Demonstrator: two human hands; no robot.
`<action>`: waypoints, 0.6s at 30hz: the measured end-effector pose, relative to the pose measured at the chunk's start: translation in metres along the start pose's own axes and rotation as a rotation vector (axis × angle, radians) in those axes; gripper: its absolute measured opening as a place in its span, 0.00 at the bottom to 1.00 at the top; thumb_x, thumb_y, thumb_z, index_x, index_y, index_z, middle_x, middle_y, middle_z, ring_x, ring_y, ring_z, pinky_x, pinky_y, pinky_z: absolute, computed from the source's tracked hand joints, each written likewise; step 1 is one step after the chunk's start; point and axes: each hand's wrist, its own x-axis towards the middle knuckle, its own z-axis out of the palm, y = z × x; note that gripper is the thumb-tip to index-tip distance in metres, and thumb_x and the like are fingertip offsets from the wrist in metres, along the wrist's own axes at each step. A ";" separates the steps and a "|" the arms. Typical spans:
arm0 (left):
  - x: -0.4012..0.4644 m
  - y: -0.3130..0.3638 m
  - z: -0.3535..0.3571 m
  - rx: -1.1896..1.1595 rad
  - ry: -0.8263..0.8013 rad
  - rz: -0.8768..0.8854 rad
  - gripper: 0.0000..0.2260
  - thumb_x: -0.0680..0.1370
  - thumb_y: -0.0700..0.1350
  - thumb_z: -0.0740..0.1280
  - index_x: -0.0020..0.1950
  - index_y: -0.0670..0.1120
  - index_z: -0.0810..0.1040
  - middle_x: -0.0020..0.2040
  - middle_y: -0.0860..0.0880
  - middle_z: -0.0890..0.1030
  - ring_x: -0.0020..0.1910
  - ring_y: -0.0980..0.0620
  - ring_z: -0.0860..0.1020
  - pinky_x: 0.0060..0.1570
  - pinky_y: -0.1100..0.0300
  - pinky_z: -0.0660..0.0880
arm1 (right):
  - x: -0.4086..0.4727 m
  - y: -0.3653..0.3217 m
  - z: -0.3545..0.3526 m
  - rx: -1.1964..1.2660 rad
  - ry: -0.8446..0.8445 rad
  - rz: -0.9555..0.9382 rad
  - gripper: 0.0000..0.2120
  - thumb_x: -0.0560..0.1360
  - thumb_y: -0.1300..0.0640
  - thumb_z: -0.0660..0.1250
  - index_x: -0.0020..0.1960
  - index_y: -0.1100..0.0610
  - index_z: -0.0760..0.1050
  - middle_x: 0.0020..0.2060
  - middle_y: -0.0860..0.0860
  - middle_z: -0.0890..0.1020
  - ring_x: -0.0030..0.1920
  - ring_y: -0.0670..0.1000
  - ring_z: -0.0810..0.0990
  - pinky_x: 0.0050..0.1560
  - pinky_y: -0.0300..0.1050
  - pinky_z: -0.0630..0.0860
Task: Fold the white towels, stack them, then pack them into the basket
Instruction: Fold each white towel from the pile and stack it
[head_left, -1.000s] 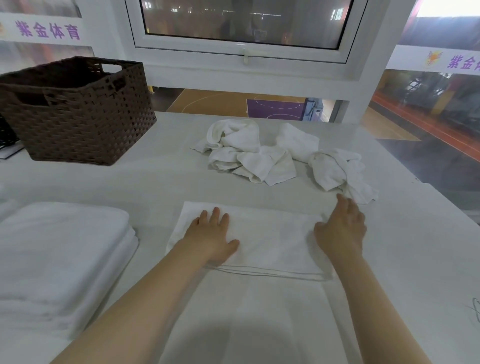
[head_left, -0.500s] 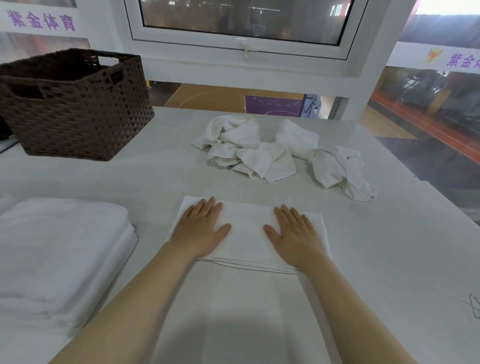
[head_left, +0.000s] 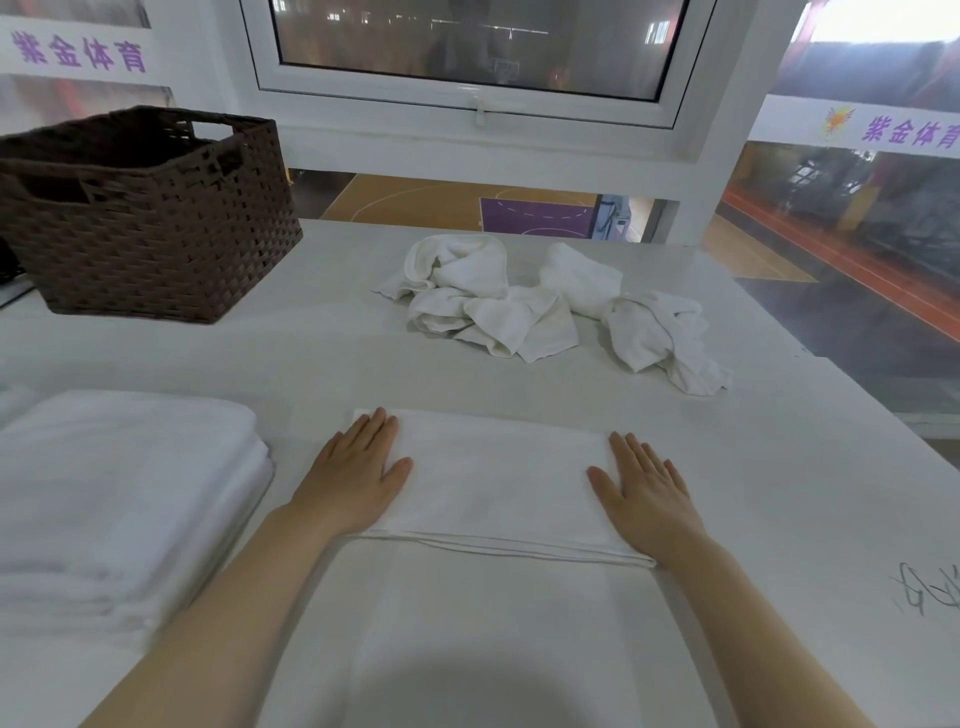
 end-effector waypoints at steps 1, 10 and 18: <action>-0.006 0.000 0.001 0.004 0.002 0.007 0.28 0.84 0.57 0.45 0.81 0.50 0.42 0.81 0.52 0.40 0.79 0.54 0.40 0.77 0.55 0.41 | -0.006 0.000 0.001 -0.001 0.000 -0.003 0.34 0.80 0.35 0.45 0.81 0.49 0.42 0.80 0.47 0.46 0.79 0.47 0.43 0.78 0.48 0.41; -0.059 0.009 -0.003 -0.112 0.011 0.271 0.20 0.86 0.45 0.50 0.75 0.62 0.62 0.72 0.70 0.56 0.74 0.69 0.52 0.71 0.72 0.48 | -0.059 0.005 0.010 0.014 0.008 -0.009 0.34 0.80 0.35 0.44 0.81 0.48 0.42 0.80 0.46 0.46 0.79 0.47 0.43 0.78 0.48 0.40; -0.083 0.055 0.001 -0.144 -0.029 0.215 0.23 0.85 0.52 0.54 0.79 0.49 0.58 0.80 0.54 0.53 0.79 0.57 0.49 0.73 0.65 0.46 | -0.085 0.007 0.005 0.031 -0.027 0.006 0.33 0.81 0.37 0.45 0.81 0.49 0.42 0.80 0.47 0.47 0.80 0.50 0.44 0.78 0.51 0.41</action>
